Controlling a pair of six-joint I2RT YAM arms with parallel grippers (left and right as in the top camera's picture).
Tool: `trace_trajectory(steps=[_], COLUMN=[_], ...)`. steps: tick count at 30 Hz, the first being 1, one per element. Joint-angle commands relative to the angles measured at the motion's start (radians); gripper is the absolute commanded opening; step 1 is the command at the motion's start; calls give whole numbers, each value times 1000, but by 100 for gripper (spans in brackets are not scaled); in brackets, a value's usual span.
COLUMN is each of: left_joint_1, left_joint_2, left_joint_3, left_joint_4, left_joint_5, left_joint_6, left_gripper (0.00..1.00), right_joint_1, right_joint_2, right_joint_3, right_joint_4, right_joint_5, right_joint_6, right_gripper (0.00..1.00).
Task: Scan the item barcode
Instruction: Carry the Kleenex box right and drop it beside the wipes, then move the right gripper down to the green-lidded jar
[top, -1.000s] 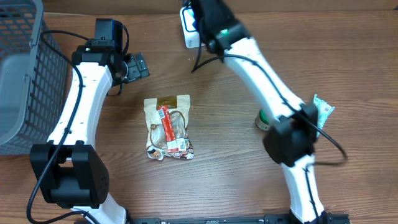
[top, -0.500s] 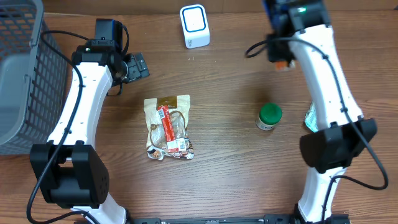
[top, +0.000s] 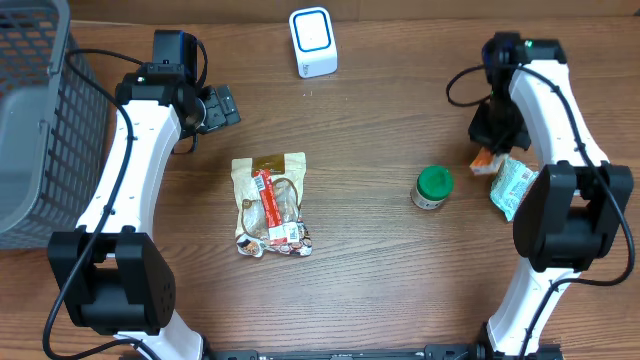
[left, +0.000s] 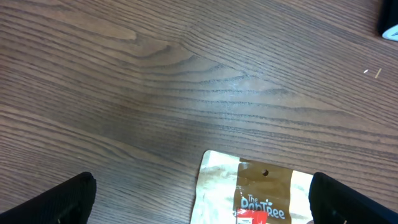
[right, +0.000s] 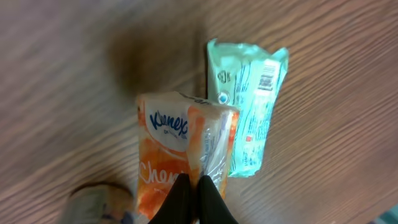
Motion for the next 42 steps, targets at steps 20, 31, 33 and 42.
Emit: trace_trajectory(steps=[20, 31, 33, 42], left_joint_1=[-3, -3, -3, -3], left_joint_2=[-17, -17, -17, -17], left_joint_3=[20, 20, 20, 20], left_joint_4=[2, 2, 2, 2], left_joint_5=[5, 5, 5, 5], left_joint_6=[-7, -7, -7, -7], left_gripper=[100, 100, 100, 100], right_joint_1=[-2, 20, 21, 94], right_joint_2=[-29, -193, -193, -190], right_joint_3=[-108, 45, 44, -86], right_joint_4=[-64, -139, -155, -72], right_joint_5=[240, -209, -289, -336], right_joint_6=[-19, -41, -41, -79], right_gripper=[47, 86, 90, 93])
